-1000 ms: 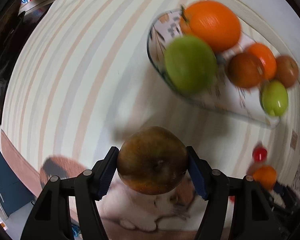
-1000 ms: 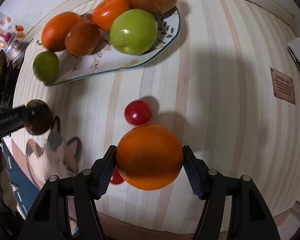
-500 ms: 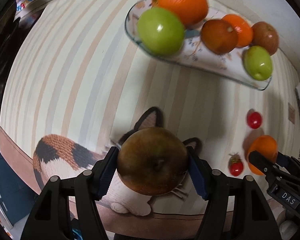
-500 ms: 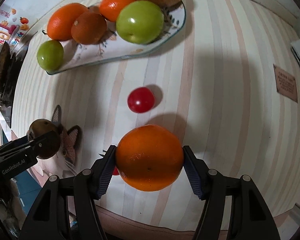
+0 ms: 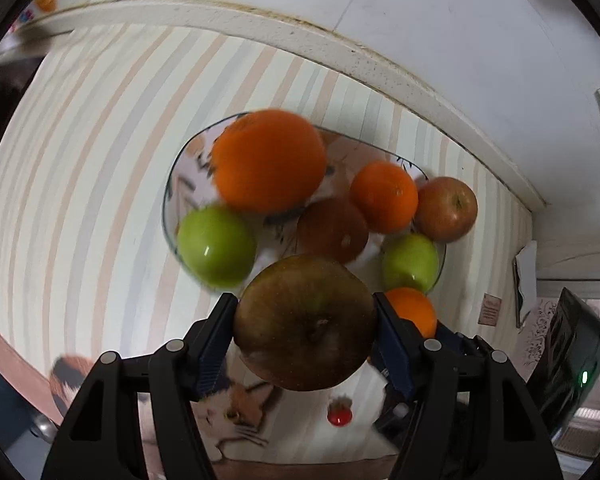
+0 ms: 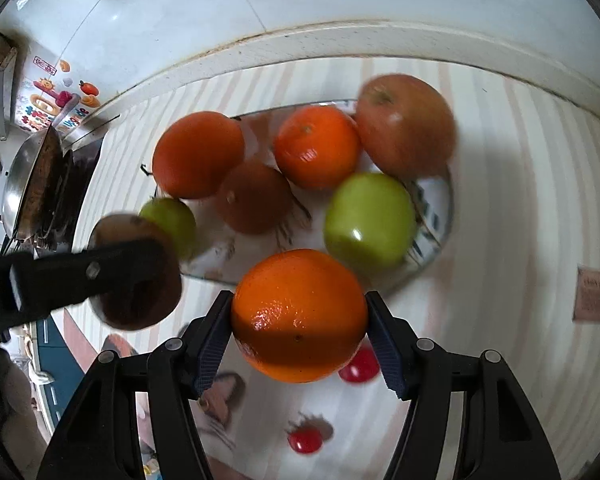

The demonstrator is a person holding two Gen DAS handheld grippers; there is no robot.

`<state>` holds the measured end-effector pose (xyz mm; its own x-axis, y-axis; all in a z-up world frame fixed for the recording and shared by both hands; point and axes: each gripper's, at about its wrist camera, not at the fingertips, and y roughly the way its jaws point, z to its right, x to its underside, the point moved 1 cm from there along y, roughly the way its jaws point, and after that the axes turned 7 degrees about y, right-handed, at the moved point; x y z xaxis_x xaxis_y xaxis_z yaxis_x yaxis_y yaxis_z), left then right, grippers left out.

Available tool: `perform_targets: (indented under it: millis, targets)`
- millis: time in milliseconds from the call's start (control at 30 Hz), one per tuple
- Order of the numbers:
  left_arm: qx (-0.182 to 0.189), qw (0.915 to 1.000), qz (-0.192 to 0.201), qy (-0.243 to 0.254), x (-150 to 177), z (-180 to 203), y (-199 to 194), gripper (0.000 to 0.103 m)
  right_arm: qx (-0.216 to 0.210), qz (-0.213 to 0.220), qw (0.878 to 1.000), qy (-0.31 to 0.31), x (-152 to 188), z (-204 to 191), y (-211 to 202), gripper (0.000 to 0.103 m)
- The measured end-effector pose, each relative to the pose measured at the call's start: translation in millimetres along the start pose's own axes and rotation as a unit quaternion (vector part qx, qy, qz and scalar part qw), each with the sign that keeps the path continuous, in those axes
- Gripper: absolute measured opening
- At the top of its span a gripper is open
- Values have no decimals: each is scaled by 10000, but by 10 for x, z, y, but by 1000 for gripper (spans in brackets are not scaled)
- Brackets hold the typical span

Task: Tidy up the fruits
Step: 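Carry the orange and brown apple onto the plate and open both tools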

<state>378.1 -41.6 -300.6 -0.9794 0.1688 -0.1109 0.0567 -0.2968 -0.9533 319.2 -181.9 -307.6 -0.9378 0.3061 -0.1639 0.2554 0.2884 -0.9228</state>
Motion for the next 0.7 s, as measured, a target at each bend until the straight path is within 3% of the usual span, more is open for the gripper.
perform_targets:
  millis: [400,700]
  targets:
    - [-505,9983,-175,252,-151,-29,198,65,-70,232,9997,-50,-64,-258,317,68]
    - [-446,9981,-370,185,-196,19,245,67,-40,196,9998,30,-19,-183,255,68]
